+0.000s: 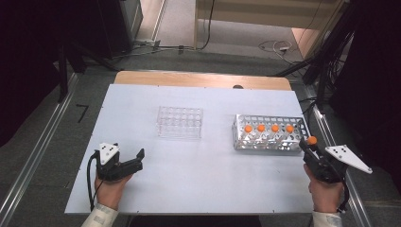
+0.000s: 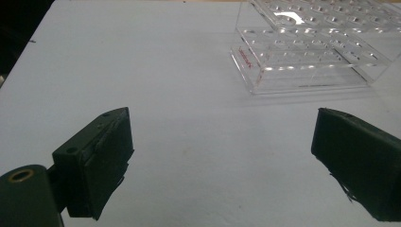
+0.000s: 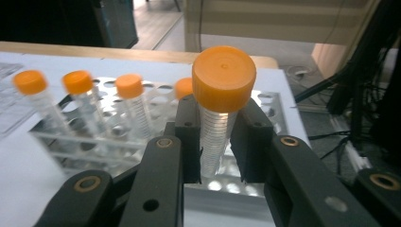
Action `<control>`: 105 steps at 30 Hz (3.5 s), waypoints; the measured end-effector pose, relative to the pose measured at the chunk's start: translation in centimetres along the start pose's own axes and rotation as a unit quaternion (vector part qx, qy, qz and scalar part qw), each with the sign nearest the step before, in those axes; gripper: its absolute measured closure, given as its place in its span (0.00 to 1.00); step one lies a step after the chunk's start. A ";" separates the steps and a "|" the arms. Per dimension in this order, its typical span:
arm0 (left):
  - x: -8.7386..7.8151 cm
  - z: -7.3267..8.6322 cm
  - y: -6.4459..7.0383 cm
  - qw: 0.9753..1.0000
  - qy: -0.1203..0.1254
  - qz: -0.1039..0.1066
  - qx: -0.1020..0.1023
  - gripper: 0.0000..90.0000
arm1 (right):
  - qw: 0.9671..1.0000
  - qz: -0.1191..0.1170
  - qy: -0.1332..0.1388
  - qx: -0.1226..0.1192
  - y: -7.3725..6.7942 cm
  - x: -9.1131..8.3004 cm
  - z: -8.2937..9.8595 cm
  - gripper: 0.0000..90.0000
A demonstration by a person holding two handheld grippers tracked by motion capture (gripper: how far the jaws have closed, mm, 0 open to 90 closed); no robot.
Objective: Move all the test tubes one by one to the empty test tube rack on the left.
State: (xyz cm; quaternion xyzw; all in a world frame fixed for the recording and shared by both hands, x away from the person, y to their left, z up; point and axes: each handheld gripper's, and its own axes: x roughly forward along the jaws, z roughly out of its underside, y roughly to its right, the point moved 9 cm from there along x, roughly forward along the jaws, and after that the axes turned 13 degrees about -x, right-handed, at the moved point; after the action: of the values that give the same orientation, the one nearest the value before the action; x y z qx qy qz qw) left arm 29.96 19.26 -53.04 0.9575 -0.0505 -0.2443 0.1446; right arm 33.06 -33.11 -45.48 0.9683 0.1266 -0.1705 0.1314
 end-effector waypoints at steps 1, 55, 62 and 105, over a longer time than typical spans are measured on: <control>0.0 0.0 0.1 1.000 0.000 0.001 0.002 0.07 | 1.000 -0.008 -0.001 -0.008 -0.8 -0.1 0.1 0.80; 0.1 -1.7 16.4 0.978 -0.021 0.195 0.076 0.19 | 0.965 -0.232 -0.014 -0.120 -22.9 5.7 -3.2 0.80; 0.0 -1.9 19.2 0.966 -0.027 0.236 0.099 0.34 | 0.958 -0.254 -0.014 -0.131 -25.6 5.8 -3.6 0.80; 1.4 -5.6 18.6 0.970 -0.016 0.232 0.069 0.77 | 0.948 -0.285 -0.020 -0.140 -24.8 3.6 -3.0 0.30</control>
State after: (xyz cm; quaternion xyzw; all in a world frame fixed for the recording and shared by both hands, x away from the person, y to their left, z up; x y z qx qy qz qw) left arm 33.38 2.69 -43.39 0.9231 -0.2908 -0.2154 0.1299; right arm 30.04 -8.32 -49.36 0.8600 0.4173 -0.2008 0.2145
